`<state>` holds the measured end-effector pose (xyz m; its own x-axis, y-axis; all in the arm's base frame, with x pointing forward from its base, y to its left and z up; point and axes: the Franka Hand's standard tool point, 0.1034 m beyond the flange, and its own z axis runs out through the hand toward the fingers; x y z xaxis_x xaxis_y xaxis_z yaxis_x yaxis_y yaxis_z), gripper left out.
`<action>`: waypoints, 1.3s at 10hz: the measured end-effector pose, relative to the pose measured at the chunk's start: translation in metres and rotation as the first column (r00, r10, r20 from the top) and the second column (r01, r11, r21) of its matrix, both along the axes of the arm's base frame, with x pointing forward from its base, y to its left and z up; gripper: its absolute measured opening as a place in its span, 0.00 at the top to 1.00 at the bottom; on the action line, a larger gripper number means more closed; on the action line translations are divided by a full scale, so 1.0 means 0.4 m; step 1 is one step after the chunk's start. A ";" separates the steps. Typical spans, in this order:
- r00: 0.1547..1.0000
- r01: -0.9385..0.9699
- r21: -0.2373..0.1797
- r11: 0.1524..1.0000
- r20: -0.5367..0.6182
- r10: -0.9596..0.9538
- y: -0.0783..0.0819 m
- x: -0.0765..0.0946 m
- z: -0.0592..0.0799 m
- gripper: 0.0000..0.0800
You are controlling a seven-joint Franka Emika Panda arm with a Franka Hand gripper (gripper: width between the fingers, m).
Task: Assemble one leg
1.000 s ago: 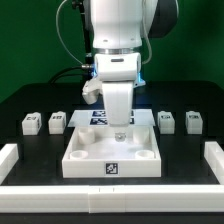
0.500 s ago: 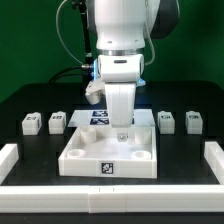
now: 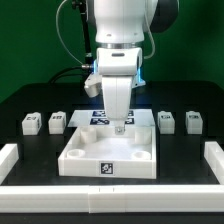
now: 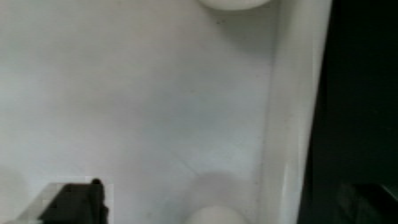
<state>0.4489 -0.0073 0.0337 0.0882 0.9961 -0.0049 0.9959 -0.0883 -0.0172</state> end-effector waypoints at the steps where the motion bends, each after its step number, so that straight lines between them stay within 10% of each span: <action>1: 1.000 0.003 0.001 1.000 -0.005 -0.003 -0.006 -0.003 -0.007 0.19; 11: 1.000 0.019 0.012 1.000 -0.019 -0.019 -0.009 0.023 -0.064 0.22; 12: 1.000 0.019 0.012 1.000 -0.019 -0.019 -0.009 0.023 -0.064 0.44; 13: 1.000 0.019 0.012 1.000 -0.019 -0.019 -0.009 0.023 -0.064 0.44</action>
Offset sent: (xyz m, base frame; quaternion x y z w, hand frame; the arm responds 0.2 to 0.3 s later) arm 0.0124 0.0063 -0.0177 -0.0101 0.0281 0.0036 0.9995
